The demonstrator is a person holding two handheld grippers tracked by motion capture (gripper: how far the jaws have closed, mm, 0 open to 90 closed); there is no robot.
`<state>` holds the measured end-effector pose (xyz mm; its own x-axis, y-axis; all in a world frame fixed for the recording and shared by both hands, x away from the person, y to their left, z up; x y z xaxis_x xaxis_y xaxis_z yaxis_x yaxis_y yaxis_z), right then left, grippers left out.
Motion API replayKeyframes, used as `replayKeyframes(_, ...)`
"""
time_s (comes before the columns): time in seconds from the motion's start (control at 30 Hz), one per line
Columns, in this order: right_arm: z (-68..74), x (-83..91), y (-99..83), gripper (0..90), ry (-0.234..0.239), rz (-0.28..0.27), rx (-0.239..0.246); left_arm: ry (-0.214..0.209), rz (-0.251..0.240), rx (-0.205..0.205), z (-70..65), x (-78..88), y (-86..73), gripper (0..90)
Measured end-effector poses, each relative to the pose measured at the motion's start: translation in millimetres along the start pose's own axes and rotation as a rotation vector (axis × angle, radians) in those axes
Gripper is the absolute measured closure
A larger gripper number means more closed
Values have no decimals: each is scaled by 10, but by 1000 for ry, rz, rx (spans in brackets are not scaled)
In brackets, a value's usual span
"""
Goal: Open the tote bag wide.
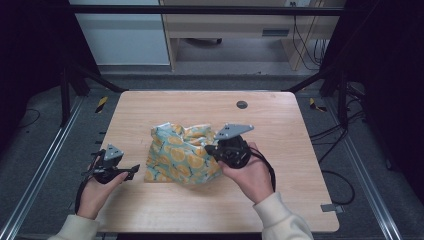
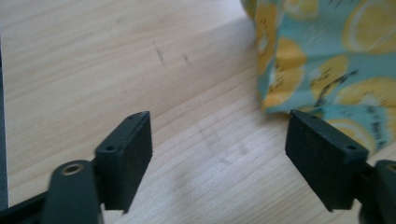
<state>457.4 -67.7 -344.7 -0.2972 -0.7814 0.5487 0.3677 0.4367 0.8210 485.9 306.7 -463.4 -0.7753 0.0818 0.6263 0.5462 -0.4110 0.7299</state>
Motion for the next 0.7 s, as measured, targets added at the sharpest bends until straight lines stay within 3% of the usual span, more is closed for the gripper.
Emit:
replayKeyframes(0.07, 82, 8, -81, 900, 12, -1, 5, -10, -25, 9, 4, 51, 77, 273)
replayKeyframes(0.27, 185, -83, -308, 900, 33, 22, 9, -34, -47, -49, -38, 119, 398, 331)
replayKeyframes(0.33, 189, -103, -331, 900, 41, 21, 6, -39, -50, -52, -43, 126, 458, 331)
replayKeyframes(0.43, 233, -192, -407, 900, 62, 33, 6, -63, -66, -65, -62, 158, 694, 329)
replayKeyframes(0.7, 265, -267, -481, 900, 78, 39, 14, -103, -71, -148, -200, 141, 1177, 278)
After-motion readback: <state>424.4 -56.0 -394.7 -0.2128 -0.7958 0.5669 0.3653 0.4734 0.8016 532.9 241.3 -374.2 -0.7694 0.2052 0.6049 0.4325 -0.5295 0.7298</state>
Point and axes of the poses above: each handheld gripper's, and its own axes: x roughly backward along the jaws, y roughly out of its top, z roughly to its left, the point moved 1 cm from there along -x, roughly forward along the jaws, and after that the axes turned 15 degrees about y, right-handed, at the moved point
